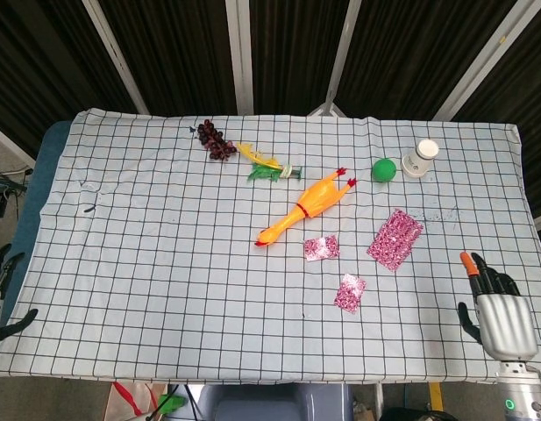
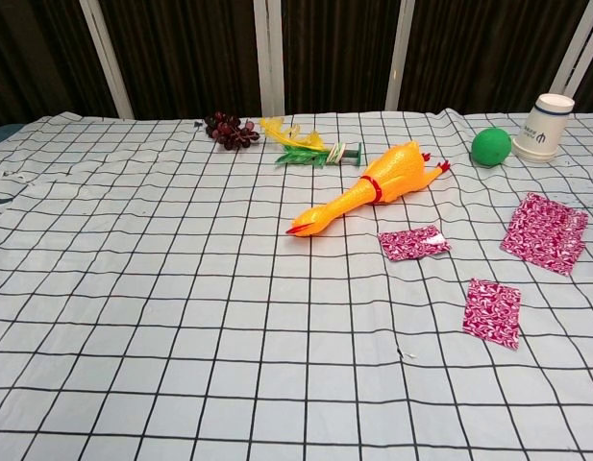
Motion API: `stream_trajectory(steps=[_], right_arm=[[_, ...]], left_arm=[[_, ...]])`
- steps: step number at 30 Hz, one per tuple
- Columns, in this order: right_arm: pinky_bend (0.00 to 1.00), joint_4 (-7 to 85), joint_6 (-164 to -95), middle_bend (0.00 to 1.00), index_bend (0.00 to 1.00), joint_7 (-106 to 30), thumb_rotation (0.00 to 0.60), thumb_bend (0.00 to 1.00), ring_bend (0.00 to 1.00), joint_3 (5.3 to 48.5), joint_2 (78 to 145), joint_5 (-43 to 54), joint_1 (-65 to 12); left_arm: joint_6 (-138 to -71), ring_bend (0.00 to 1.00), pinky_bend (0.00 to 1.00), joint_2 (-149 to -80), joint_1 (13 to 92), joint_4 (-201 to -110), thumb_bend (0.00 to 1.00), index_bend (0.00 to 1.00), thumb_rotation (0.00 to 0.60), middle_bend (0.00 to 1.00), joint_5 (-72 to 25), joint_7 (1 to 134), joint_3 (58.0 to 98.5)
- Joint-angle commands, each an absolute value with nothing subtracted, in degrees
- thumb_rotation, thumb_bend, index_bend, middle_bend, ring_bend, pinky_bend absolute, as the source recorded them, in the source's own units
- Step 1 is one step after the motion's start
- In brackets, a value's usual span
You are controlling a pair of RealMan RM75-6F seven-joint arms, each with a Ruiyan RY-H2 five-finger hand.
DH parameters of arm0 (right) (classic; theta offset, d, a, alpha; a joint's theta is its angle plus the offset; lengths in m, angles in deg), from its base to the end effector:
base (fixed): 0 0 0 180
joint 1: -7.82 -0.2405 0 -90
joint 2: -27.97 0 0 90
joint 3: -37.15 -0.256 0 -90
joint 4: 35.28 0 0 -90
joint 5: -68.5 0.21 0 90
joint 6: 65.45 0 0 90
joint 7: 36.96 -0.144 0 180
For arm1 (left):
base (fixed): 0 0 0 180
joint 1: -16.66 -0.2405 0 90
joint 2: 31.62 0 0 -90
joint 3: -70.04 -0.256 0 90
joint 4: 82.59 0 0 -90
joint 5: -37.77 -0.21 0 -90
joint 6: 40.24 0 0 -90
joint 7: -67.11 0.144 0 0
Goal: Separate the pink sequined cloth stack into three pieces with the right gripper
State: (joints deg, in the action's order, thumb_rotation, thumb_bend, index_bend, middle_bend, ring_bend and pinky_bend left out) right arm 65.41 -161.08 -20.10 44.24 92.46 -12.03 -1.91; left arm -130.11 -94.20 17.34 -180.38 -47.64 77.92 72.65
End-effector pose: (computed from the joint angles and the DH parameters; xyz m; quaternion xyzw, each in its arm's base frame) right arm -0.2867 -0.1668 0.1530 0.6091 -0.3399 0.3385 0.6315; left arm -0.3038 0.1566 0.1702 -0.5852 -0.3535 -0.3498 0.6405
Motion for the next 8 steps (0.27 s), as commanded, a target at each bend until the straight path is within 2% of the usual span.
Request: stream_trajectory(steps=[1, 8], right_arm=[[0.20, 64.4, -161.4, 0.10, 0.03, -21.2, 0.600, 0.48, 0.17, 44.1, 91.6, -12.2, -0.9], [0.20, 62.6, -161.7, 0.10, 0.03, -23.4, 0.600, 0.48, 0.16, 43.0, 90.7, -14.0, 0.3]], left_arm=[[-130.3, 0.04, 0.10, -94.1, 17.2, -180.3, 0.27, 0.15, 0.600, 0.03, -47.8, 77.7, 72.7], [-130.6, 0.04, 0.10, -93.9, 17.1, -180.1, 0.27, 0.15, 0.600, 0.03, -48.0, 76.9, 72.6]])
